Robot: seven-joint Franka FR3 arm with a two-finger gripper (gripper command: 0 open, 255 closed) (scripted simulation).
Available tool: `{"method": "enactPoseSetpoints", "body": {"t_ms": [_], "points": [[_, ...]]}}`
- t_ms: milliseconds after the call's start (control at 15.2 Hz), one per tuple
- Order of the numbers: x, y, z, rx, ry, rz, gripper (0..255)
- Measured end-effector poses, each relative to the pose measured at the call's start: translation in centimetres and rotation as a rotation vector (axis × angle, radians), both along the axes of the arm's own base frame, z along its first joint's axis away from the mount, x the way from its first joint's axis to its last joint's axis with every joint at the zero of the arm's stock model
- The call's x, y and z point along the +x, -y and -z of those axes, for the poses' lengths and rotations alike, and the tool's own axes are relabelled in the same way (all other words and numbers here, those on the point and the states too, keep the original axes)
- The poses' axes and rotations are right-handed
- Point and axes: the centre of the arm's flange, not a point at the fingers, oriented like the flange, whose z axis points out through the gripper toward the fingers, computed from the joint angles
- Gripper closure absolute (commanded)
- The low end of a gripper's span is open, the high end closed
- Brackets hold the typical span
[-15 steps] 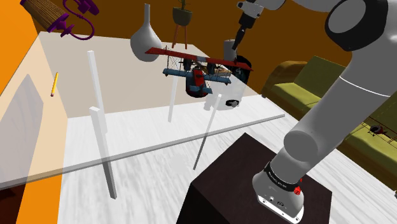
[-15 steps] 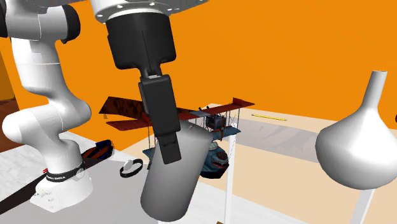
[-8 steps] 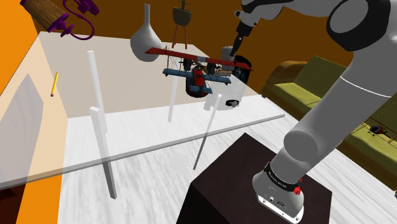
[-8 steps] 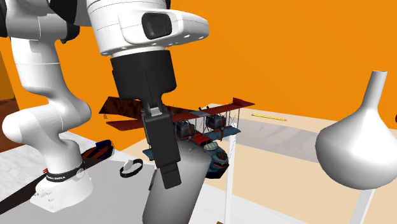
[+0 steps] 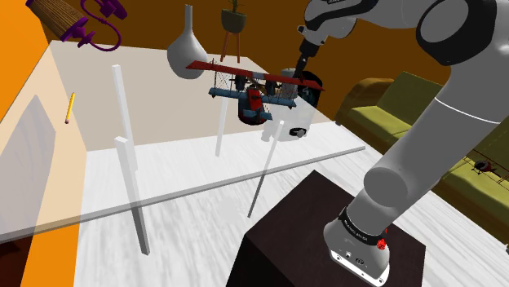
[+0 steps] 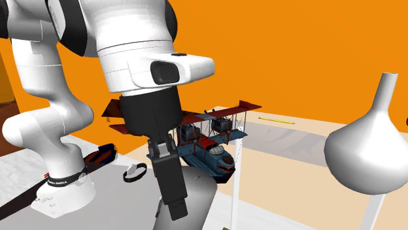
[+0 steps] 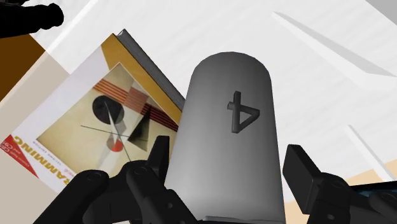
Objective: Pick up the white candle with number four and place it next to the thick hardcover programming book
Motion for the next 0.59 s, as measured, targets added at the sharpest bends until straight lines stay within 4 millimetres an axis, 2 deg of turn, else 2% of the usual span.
{"method": "enactPoseSetpoints", "body": {"t_ms": [264, 594], "points": [[-0.1, 0.0, 2.0, 0.0, 0.0, 0.0, 255], [0.0, 0.0, 2.3, 0.0, 0.0, 0.0, 255]]}}
